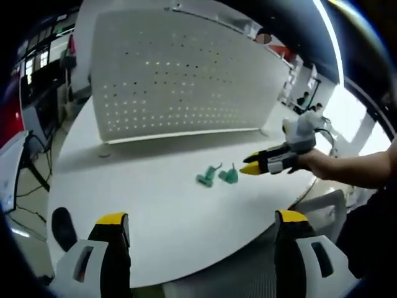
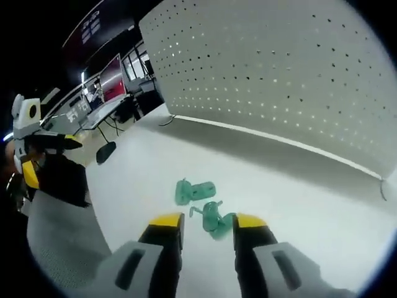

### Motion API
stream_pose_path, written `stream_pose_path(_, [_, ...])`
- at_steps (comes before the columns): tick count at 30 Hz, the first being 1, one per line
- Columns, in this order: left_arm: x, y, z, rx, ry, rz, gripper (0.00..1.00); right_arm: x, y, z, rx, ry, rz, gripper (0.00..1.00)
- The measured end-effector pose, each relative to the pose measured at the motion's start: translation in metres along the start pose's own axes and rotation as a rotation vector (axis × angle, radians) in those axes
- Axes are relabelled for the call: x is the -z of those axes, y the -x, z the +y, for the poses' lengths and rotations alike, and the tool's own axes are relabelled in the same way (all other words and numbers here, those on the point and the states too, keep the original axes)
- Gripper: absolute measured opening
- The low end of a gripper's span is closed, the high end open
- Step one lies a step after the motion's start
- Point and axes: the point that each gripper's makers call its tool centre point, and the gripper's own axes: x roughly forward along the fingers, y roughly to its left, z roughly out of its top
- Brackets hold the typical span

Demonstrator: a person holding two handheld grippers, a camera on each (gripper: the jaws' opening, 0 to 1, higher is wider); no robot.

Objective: Insert the hook assembly into the mounting plate slot until the hook locks in place.

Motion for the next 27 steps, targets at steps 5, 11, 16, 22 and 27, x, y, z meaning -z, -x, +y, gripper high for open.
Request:
stream_pose_path(5, [0.002, 0.001, 0.01, -0.022, -0.004, 0.012, 0.99, 0.002, -0.013, -0.003, -0.001, 0.01, 0.027, 0.24])
stream_pose_path(11, [0.01, -0.001, 0.015, -0.029, 0.011, 0.035, 0.98, 0.006, -0.022, -0.008, 0.015, -0.005, 0.054, 0.2])
stream_pose_path(16, [0.009, -0.003, 0.012, -0.017, 0.017, 0.03, 0.98, 0.007, -0.029, -0.007, 0.014, -0.006, 0.077, 0.16])
stream_pose_path(22, [0.01, -0.005, 0.012, -0.006, 0.012, 0.039, 0.97, 0.01, -0.034, -0.007, 0.041, 0.019, 0.112, 0.1])
stream_pose_path(27, [0.012, -0.006, 0.015, -0.001, 0.018, 0.043, 0.97, 0.01, -0.034, -0.011, 0.073, 0.02, 0.124, 0.03])
